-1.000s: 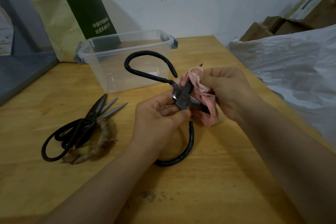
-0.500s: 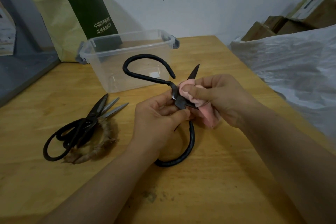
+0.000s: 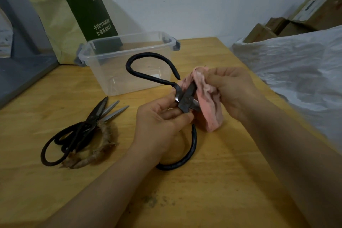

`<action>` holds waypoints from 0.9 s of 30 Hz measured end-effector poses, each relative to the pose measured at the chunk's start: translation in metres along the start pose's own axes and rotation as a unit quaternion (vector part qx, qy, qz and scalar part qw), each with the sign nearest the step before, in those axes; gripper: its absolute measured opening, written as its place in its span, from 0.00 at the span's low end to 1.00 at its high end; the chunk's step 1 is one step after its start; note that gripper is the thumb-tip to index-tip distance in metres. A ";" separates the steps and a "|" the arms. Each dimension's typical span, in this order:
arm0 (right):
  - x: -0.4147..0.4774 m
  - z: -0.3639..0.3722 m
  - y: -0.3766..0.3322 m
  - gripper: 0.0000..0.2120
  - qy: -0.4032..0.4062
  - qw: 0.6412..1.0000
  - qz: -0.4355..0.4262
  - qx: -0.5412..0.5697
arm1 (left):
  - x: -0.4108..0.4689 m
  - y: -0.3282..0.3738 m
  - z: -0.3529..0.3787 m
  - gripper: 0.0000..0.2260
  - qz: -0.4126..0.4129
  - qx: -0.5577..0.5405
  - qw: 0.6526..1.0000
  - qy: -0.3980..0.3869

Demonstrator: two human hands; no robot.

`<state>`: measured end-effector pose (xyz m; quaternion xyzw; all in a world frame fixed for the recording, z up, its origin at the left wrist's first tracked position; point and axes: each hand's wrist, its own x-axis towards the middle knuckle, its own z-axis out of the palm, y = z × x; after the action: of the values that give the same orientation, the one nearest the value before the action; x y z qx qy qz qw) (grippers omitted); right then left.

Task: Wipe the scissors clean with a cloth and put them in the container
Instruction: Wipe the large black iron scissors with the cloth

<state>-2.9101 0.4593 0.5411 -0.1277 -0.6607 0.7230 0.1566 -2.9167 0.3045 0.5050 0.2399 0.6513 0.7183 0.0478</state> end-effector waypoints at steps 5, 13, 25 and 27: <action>-0.005 0.001 0.010 0.10 -0.108 0.989 0.028 -0.097 | 0.002 -0.001 -0.002 0.20 -0.002 -0.005 1.000 0.005; -0.001 0.006 0.003 0.07 -0.012 1.000 0.000 -0.006 | 0.000 -0.001 -0.002 0.21 -0.003 -0.006 1.000 0.009; -0.001 0.002 0.002 0.12 -0.044 0.997 0.029 0.055 | 0.000 0.000 0.000 0.21 0.000 -0.002 1.000 0.002; -0.008 0.006 0.007 0.07 -0.086 0.995 0.040 0.036 | 0.001 0.000 -0.001 0.21 0.005 -0.002 1.000 0.004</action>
<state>-2.9058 0.4505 0.5350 -0.0855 -0.6393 0.7606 0.0748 -2.9177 0.3038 0.5052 0.2397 0.6492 0.7206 0.0420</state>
